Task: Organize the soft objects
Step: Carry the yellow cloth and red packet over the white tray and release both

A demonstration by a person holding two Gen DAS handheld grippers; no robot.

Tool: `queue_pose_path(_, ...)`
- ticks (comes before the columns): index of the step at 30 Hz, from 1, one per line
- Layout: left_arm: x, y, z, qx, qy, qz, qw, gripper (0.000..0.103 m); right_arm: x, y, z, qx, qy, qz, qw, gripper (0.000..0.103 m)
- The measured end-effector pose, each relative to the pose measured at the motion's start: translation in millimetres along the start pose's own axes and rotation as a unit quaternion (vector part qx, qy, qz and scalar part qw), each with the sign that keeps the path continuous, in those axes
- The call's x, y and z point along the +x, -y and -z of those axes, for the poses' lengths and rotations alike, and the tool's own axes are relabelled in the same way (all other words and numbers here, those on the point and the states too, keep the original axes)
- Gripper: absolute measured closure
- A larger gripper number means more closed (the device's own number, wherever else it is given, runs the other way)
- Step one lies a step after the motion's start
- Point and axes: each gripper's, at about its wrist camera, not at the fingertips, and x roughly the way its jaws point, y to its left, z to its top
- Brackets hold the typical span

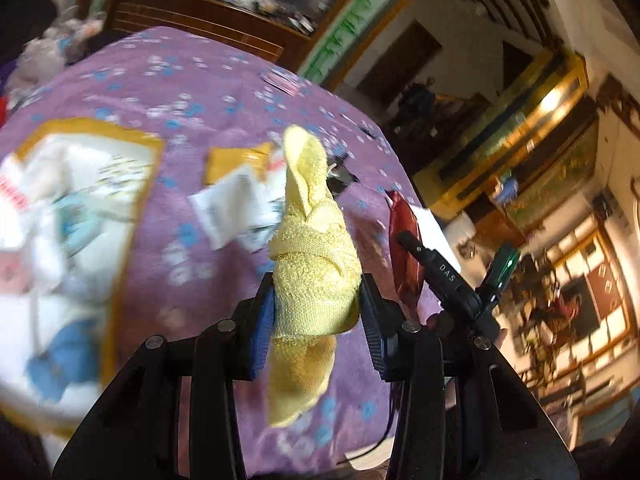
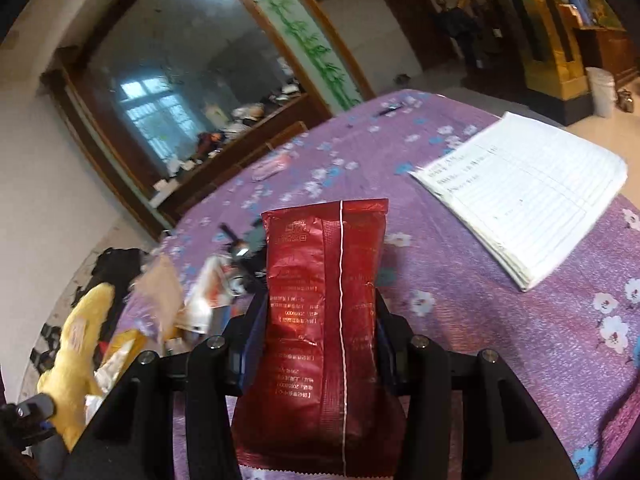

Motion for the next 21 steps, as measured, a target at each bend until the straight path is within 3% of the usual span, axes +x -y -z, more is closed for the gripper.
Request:
queue_pose_path(3, -33, -25, 0, -0.027, 0.013, -0.011, 0.9995, 0.063, -5, -21, 18, 0.013, -0.028, 0.015, 0.999, 0.055)
queue_pose_path(8, -78, -64, -2, -0.046, 0.050, -0.043, 0.9968, 0.063, -14, -97, 54, -0.010, -0.079, -0.069, 0.994, 0.055)
queue_pose_path(12, -105, -93, -4, -0.064, 0.069, -0.070, 0.9930, 0.063, -5, -170, 71, -0.055, -0.144, -0.147, 0.977, 0.056)
queue_pose_path(14, -114, -109, -4, -0.071, 0.076, -0.082, 0.9912, 0.063, 1, -195, 77, -0.077, -0.158, -0.165, 0.970, 0.056)
queue_pose_path(18, -119, -140, 3, -0.088, 0.072, -0.083, 0.9900, 0.063, 26, -242, 91, -0.096, -0.210, -0.189, 0.954, 0.056)
queue_pose_path(21, -109, -158, 7, -0.110, 0.065, -0.080, 0.9885, 0.063, 46, -267, 104, -0.121, -0.220, -0.166, 0.954, 0.056)
